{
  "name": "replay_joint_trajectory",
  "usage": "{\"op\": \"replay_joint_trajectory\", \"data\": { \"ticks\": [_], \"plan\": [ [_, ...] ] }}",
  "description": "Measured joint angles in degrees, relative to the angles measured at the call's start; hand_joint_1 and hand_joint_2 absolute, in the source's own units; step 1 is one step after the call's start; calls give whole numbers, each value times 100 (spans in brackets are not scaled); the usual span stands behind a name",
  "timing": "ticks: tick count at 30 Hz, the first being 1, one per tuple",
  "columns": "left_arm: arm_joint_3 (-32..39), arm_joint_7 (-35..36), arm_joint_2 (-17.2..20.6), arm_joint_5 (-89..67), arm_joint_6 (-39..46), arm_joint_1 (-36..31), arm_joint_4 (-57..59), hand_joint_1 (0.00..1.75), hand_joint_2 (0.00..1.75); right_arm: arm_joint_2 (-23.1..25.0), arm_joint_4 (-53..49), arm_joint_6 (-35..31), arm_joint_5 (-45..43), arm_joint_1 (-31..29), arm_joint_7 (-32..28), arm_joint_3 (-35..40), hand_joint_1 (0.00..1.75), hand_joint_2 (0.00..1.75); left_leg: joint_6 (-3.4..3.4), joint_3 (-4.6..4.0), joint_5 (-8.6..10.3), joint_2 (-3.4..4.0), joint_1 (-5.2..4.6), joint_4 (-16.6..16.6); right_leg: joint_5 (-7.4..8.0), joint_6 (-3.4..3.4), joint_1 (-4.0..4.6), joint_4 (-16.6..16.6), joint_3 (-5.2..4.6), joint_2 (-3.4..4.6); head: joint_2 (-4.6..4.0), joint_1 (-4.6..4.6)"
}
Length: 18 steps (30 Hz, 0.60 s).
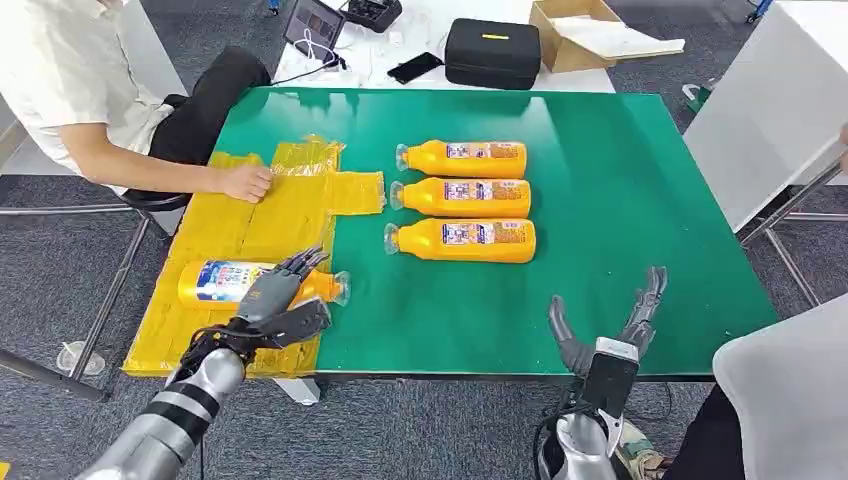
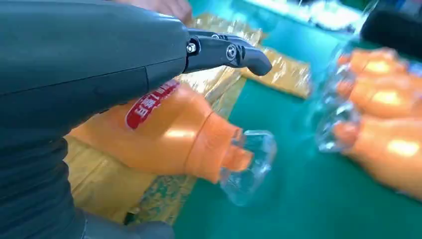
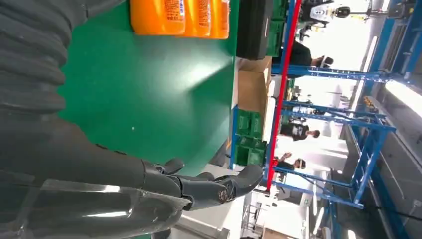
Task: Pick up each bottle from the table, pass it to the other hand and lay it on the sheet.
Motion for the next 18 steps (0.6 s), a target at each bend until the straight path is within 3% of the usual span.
{"op": "replay_joint_trajectory", "data": {
  "ticks": [18],
  "plan": [
    [-199,-76,-22,535,617,566,-1280,0,175,-59,-125,-44,280,104,0,-15,0,175,0,-10,0,0,2,0,0,0,2,0,-7,0,0,0]
  ]
}}
